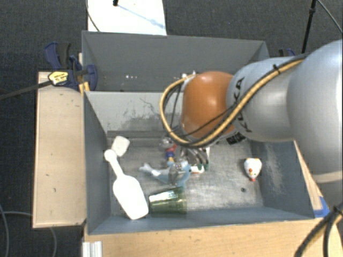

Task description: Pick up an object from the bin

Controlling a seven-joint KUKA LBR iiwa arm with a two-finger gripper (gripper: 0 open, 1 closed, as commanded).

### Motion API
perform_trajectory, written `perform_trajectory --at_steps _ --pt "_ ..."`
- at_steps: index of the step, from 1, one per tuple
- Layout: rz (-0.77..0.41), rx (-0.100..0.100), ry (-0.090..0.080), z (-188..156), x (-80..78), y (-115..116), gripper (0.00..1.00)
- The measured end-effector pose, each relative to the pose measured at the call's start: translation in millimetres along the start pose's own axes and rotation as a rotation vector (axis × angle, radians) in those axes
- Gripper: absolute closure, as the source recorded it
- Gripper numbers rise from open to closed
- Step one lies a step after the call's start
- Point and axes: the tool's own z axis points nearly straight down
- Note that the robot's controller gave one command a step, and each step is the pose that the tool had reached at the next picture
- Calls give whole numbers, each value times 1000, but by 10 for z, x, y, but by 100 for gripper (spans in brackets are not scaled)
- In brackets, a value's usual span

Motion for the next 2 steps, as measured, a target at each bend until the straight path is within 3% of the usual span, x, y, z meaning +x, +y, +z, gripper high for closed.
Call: perform_trajectory --at_steps 1,2 --pt "-73 0 8 7 63 -176 0" --pt "-4 0 1 -175 39 -186 0"
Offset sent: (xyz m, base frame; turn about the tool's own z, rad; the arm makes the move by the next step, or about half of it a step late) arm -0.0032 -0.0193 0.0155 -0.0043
